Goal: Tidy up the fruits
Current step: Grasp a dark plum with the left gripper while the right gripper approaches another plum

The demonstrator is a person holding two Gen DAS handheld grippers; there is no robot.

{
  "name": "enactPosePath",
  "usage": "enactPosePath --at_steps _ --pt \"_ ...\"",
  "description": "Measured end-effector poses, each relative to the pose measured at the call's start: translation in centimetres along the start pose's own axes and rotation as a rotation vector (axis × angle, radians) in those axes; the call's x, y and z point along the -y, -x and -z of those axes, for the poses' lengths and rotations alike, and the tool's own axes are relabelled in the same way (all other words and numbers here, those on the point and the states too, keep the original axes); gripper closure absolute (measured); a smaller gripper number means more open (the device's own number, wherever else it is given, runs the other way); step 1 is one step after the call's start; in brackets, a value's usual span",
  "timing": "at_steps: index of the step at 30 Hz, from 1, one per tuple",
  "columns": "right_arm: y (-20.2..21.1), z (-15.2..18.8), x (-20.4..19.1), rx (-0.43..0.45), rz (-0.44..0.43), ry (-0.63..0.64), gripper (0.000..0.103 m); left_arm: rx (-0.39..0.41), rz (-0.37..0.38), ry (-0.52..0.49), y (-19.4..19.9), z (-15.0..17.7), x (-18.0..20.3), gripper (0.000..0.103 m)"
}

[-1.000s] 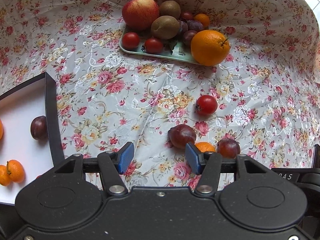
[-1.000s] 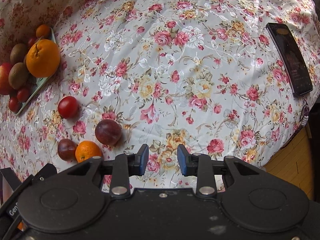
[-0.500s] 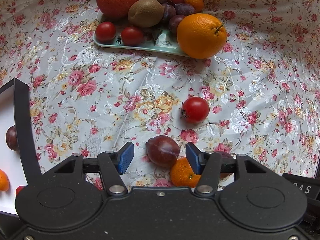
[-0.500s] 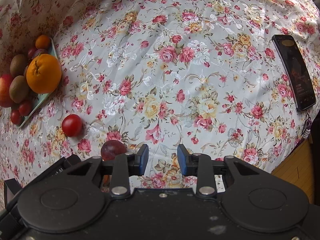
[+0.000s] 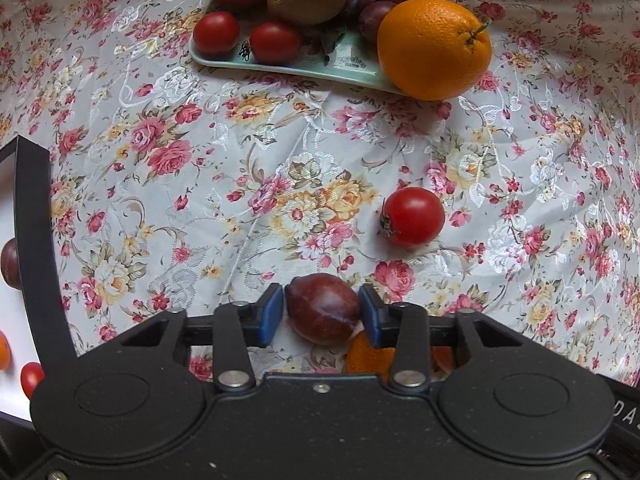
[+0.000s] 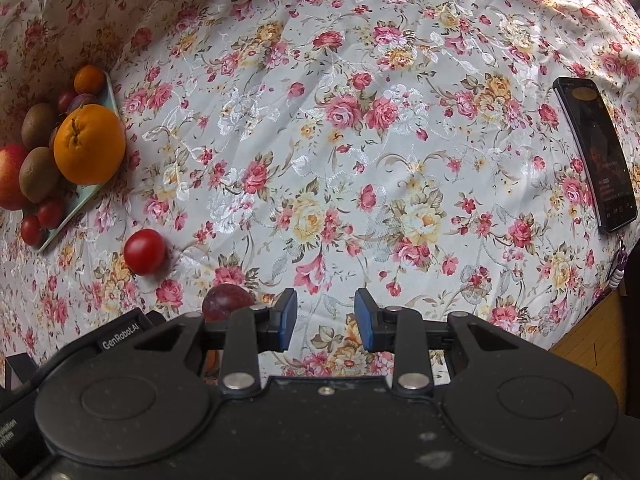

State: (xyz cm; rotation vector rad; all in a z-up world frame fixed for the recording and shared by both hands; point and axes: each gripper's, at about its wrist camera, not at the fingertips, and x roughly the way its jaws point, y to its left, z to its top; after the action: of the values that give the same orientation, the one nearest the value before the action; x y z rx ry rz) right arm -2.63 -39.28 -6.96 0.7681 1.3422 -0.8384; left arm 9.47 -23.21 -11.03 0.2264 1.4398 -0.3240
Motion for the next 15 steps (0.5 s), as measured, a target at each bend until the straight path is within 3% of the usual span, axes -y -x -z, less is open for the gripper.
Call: enactPosePath --at_steps 4,15 --pt "0.1 0.4 -0.6 0.019 -0.029 0.008 0.07 0.008 -0.056 -0.013 0.1 0.2 -0.3 0.056" --pt "-0.7 2.2 -4.1 0.074 -0.042 0.077 0.07 -0.014 -0.103 0.003 0.7 -0.1 -3.8 0.056"
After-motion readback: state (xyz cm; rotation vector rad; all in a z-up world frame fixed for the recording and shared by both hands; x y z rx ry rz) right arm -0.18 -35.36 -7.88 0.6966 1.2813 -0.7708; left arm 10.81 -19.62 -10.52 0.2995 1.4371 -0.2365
